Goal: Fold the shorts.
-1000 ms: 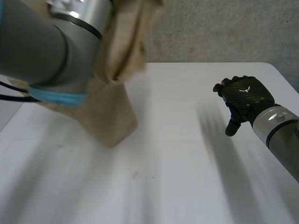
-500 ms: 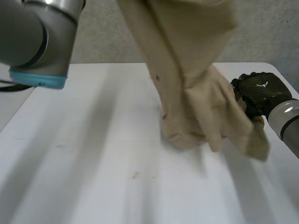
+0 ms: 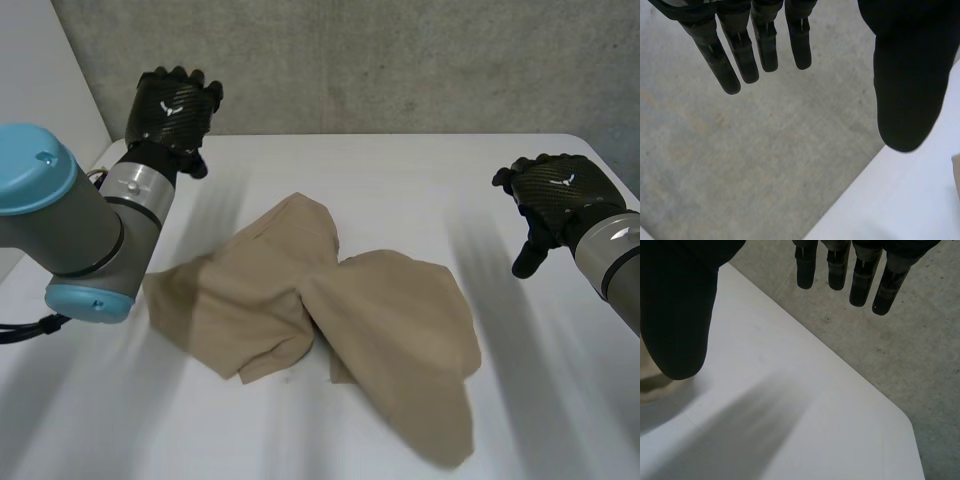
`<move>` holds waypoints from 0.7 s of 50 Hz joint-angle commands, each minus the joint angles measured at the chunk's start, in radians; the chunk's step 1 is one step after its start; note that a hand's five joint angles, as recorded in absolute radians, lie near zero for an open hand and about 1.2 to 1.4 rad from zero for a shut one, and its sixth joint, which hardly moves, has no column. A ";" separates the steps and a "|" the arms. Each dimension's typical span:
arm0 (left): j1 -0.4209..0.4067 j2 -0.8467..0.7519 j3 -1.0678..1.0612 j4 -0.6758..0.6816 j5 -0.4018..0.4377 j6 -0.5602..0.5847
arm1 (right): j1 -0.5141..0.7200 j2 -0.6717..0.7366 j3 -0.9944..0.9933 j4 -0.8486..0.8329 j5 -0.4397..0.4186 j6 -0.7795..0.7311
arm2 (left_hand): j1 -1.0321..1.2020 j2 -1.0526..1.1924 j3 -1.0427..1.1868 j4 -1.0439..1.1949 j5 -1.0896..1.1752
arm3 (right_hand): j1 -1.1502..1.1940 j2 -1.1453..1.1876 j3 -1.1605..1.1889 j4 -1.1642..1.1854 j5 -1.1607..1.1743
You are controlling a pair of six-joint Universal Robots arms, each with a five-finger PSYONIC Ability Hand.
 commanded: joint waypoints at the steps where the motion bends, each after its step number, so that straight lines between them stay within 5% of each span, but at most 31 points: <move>1: -0.223 0.100 -0.078 -0.127 -0.048 -0.029 | 0.002 0.000 -0.001 0.016 -0.029 -0.022 | 0.000 0.021 0.015 0.027 0.037 | -0.017 -0.044 -0.041 -0.059 -0.064; 10: -0.343 0.083 -0.134 -0.229 -0.168 -0.054 | -0.001 0.009 0.029 0.101 -0.243 -0.140 | 0.000 0.021 0.015 0.027 0.037 | -0.017 -0.044 -0.041 -0.059 -0.064; 12: -0.349 0.082 -0.164 -0.265 -0.314 -0.138 | -0.001 0.018 0.035 0.108 -0.277 -0.150 | 0.000 0.021 0.015 0.027 0.037 | -0.017 -0.044 -0.041 -0.059 -0.064; 14: -0.344 0.085 -0.175 -0.270 -0.346 -0.167 | 0.001 0.032 0.039 0.105 -0.300 -0.158 | 0.000 0.021 0.015 0.027 0.037 | -0.017 -0.044 -0.041 -0.059 -0.064; 27: -0.311 0.082 -0.290 -0.272 -0.360 -0.250 | 0.013 0.281 -0.014 -0.033 -0.313 -0.259 | 0.006 0.027 0.021 0.032 0.043 | 0.084 0.057 0.060 0.042 0.038; 29: -0.289 0.051 -0.290 -0.261 -0.360 -0.250 | 0.013 0.299 -0.022 -0.054 -0.311 -0.256 | 0.003 0.024 0.018 0.030 0.040 | 0.198 0.171 0.174 0.156 0.152; 34: -0.243 -0.057 -0.247 -0.221 -0.360 -0.243 | 0.031 0.315 -0.030 -0.108 -0.310 -0.236 | 0.012 0.033 0.027 0.038 0.049 | 1.203 1.175 1.178 1.160 1.156; 35: -0.233 -0.070 -0.238 -0.213 -0.360 -0.241 | 0.038 0.313 -0.030 -0.108 -0.308 -0.229 | 0.021 0.041 0.035 0.047 0.058 | 1.205 1.178 1.181 1.163 1.158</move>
